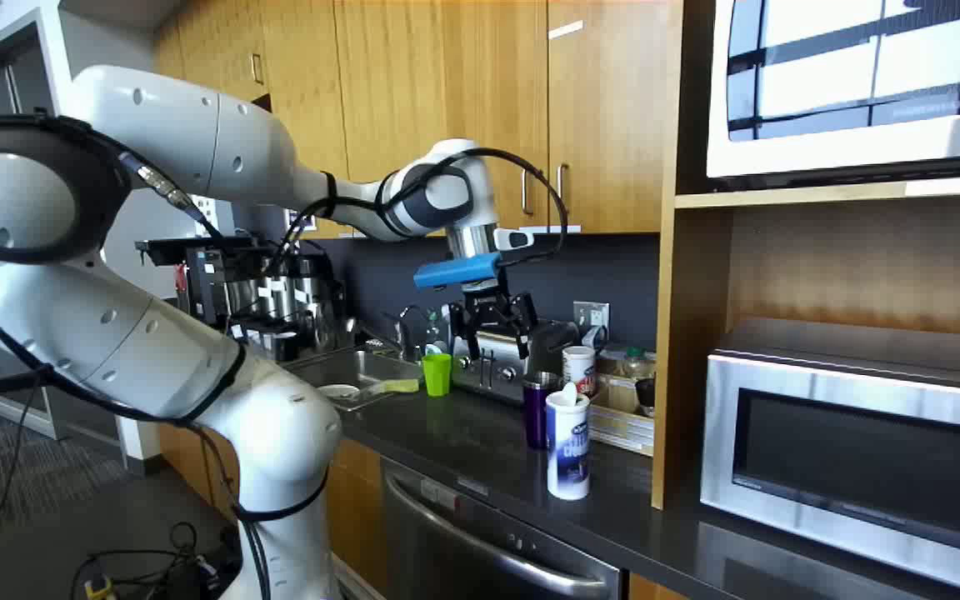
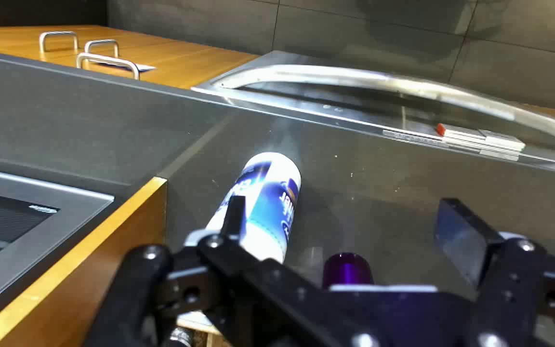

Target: Pick up the blue container from the table and place it next to the red container in the box

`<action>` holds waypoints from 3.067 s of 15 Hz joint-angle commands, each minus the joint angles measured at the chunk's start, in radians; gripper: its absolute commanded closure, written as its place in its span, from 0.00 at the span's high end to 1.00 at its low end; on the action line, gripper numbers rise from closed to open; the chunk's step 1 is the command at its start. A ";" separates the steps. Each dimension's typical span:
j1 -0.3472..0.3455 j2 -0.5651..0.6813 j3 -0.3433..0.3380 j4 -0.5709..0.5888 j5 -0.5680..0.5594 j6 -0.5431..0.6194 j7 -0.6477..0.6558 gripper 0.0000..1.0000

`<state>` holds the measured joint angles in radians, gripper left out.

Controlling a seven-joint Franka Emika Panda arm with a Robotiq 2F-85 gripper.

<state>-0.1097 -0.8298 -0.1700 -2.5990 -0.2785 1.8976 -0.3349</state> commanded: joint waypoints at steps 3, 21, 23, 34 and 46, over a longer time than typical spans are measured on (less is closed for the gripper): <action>0.011 -0.001 -0.007 0.003 -0.006 -0.005 0.006 1.00; 0.026 0.148 0.021 0.016 0.010 0.165 0.116 1.00; 0.021 0.181 0.019 0.024 0.009 0.188 0.120 1.00; 0.009 0.277 -0.043 0.075 0.015 0.216 0.019 1.00; 0.017 0.343 -0.120 0.095 0.120 0.329 -0.133 1.00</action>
<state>-0.0928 -0.5201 -0.2800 -2.5246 -0.1814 2.2051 -0.4286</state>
